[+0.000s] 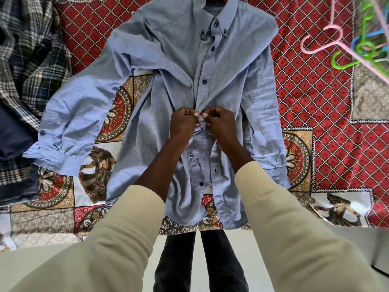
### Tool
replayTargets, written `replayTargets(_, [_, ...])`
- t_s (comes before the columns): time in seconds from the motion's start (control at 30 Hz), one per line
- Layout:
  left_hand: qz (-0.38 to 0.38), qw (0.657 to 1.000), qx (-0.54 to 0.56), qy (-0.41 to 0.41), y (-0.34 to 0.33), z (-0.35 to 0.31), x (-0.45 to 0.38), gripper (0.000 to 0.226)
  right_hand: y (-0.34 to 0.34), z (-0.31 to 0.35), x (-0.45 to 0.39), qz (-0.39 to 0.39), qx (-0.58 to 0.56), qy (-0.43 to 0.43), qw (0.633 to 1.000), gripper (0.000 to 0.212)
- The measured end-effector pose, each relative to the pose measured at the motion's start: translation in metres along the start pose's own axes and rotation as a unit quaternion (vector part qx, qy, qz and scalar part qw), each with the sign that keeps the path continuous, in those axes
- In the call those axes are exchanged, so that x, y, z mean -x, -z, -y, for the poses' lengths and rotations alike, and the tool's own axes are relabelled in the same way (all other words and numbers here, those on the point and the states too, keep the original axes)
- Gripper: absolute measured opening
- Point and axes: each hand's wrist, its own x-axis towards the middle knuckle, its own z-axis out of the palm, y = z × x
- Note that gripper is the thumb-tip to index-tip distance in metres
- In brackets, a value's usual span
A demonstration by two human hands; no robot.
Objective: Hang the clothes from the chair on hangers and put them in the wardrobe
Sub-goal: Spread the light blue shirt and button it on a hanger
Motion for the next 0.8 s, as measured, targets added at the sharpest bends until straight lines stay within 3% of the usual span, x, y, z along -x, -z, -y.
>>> replayTargets(0.13, [0.015, 1.0, -0.027, 0.006, -0.002, -0.001, -0.005, 0.017, 0.004, 0.006, 0.001, 0.034, -0.053, -0.059, 0.996, 0.016])
replayTargets(0.33, [0.002, 0.999, -0.046, -0.008, 0.006, -0.007, -0.005, 0.02, -0.002, 0.001, -0.007, -0.059, 0.029, -0.061, 0.996, 0.02])
replayTargets(0.43, [-0.033, 0.991, -0.077, -0.104, 0.012, -0.003, 0.002, 0.021, 0.003, 0.003, -0.001, -0.048, -0.01, -0.058, 0.997, 0.013])
replayTargets(0.5, [-0.075, 0.969, -0.117, -0.203, 0.016, 0.003, 0.013, 0.013, 0.011, 0.002, 0.01, -0.091, -0.022, -0.005, 0.996, 0.011])
replayTargets(0.57, [-0.124, 0.943, -0.141, -0.275, 0.021, 0.01, 0.032, 0.004, 0.021, -0.003, 0.029, -0.154, 0.045, 0.064, 0.985, 0.009])
replayTargets(0.63, [-0.158, 0.928, -0.16, -0.296, 0.028, 0.024, 0.049, 0.003, 0.026, -0.01, 0.054, -0.188, 0.127, 0.101, 0.969, 0.012])
replayTargets(0.8, [-0.164, 0.938, -0.227, -0.206, 0.032, 0.063, 0.07, 0.01, 0.016, -0.042, 0.088, -0.187, 0.282, 0.144, 0.93, 0.032])
